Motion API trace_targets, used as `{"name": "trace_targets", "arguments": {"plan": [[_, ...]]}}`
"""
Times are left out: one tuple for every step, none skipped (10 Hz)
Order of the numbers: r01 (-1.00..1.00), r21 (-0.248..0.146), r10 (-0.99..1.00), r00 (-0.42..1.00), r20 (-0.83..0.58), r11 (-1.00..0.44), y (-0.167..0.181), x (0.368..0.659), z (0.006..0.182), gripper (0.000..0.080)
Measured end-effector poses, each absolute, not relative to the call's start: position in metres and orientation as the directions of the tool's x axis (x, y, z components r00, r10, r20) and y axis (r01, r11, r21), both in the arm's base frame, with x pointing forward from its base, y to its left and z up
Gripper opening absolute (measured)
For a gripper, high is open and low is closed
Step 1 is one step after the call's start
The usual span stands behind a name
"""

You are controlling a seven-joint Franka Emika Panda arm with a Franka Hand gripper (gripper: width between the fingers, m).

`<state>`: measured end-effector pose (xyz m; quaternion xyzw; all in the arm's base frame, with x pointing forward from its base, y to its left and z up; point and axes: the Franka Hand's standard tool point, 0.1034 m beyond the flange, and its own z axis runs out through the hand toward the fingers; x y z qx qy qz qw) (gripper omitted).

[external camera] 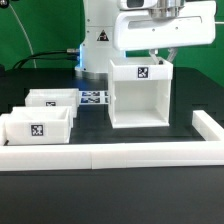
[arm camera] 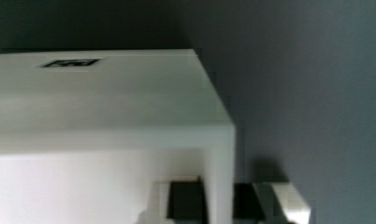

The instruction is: Assemble drawer

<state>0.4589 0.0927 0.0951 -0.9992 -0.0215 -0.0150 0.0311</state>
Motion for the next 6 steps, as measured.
{"name": "trace_targets", "arguments": {"plan": [[0.044, -0.063, 0.041, 0.998, 0.043, -0.997, 0.089, 0.472, 0.095, 0.0038], [0.036, -0.066, 0.032, 0.998, 0.053, -0.997, 0.087, 0.484, 0.095, 0.0038], [0.03, -0.069, 0.025, 0.998, 0.065, -0.997, 0.086, 0.497, 0.096, 0.0038], [0.026, -0.071, 0.02, 0.997, 0.075, -0.997, 0.086, 0.509, 0.095, 0.0038], [0.02, -0.074, 0.014, 0.996, 0.086, -0.997, 0.086, 0.521, 0.096, 0.0038], [0.013, -0.079, 0.006, 0.995, 0.098, -0.997, 0.088, 0.534, 0.096, 0.0038]]}}
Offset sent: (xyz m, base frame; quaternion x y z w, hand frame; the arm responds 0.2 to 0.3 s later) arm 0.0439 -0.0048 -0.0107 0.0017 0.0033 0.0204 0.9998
